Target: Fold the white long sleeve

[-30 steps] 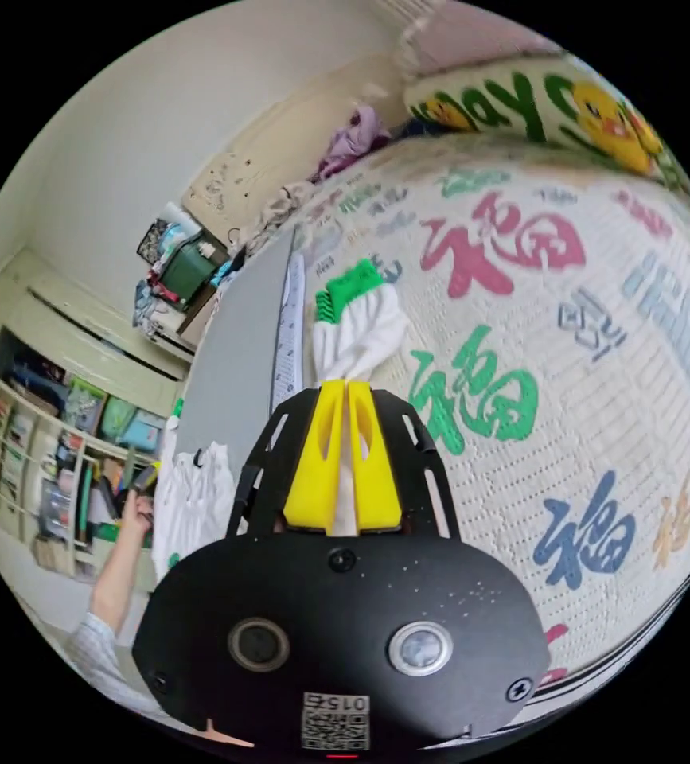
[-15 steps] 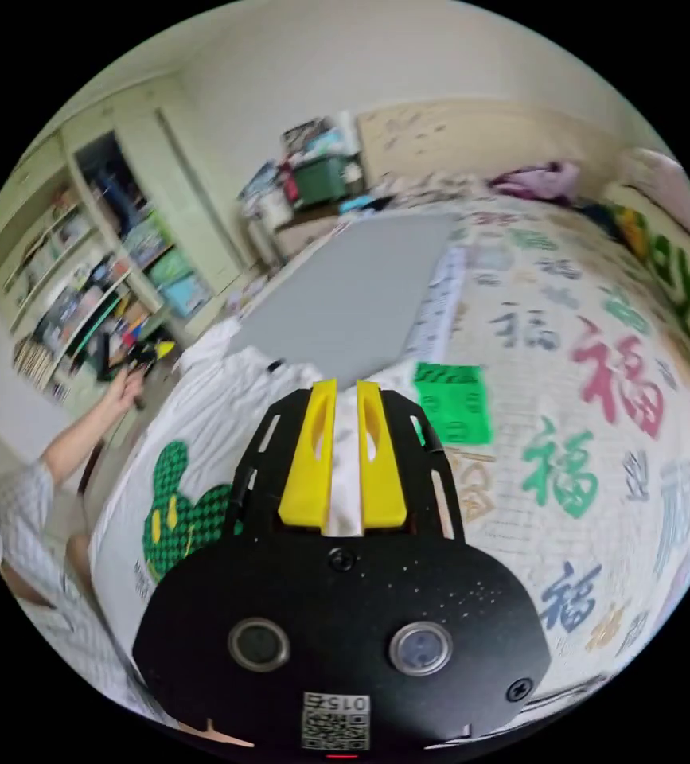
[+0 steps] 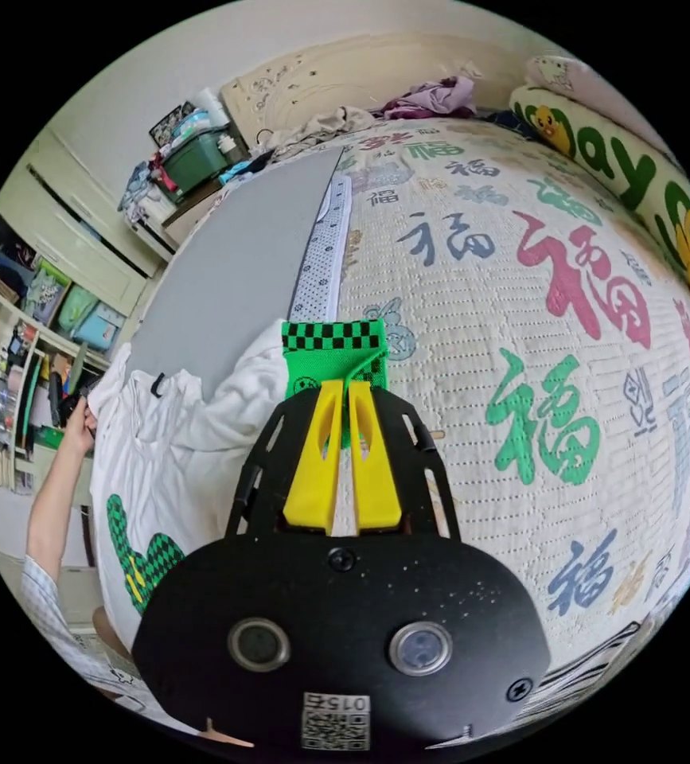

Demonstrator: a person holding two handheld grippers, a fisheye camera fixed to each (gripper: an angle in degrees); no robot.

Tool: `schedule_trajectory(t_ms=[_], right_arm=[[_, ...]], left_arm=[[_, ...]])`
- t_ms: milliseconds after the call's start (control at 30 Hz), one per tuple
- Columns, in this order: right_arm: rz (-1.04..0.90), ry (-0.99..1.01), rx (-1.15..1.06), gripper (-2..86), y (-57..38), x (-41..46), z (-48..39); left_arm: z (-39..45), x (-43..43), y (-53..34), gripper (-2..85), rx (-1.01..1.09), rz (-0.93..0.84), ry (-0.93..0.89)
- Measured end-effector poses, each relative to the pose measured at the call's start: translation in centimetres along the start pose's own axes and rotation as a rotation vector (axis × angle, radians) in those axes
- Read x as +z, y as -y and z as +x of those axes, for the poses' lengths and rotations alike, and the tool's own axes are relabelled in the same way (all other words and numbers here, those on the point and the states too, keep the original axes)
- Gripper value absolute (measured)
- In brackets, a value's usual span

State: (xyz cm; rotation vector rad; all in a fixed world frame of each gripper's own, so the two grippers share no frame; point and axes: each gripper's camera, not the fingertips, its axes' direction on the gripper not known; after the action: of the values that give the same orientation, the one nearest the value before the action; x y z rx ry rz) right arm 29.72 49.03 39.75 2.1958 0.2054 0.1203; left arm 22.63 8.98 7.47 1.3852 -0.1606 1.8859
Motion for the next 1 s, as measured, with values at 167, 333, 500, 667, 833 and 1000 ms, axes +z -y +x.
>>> schedule_trajectory(t_ms=[167,333,500,667,833,1000], right_arm=[[0.125,-0.151,0.116,0.0,-1.1,-8.8,6.4],[0.105,-0.476,0.243,-0.2,-4.6,-18.8,15.5],[0.063,-0.519,0.435,-0.1,-9.3,-21.1,22.5],[-0.002,-0.647,0.496,0.0,-9.2,-17.4,24.7],[-0.079,-0.696,0.486,0.0,-7.0,-12.8,26.3],[-0.103,-0.671,0.552,0.1,-6.9,-10.7,28.9]], left_arm=[[-2.4,-9.7,-1.1,-0.8,0.013,0.189,0.094],[-9.0,-22.2,-3.5,-0.7,-0.006,0.282,0.332],[-11.5,-20.5,-3.8,5.9,-0.098,0.203,0.115],[-5.8,-11.3,-0.2,9.4,-0.069,0.078,-0.055],[-0.9,-3.8,3.4,13.0,-0.061,0.035,-0.015],[3.0,-1.1,3.9,6.5,-0.010,0.039,0.126]])
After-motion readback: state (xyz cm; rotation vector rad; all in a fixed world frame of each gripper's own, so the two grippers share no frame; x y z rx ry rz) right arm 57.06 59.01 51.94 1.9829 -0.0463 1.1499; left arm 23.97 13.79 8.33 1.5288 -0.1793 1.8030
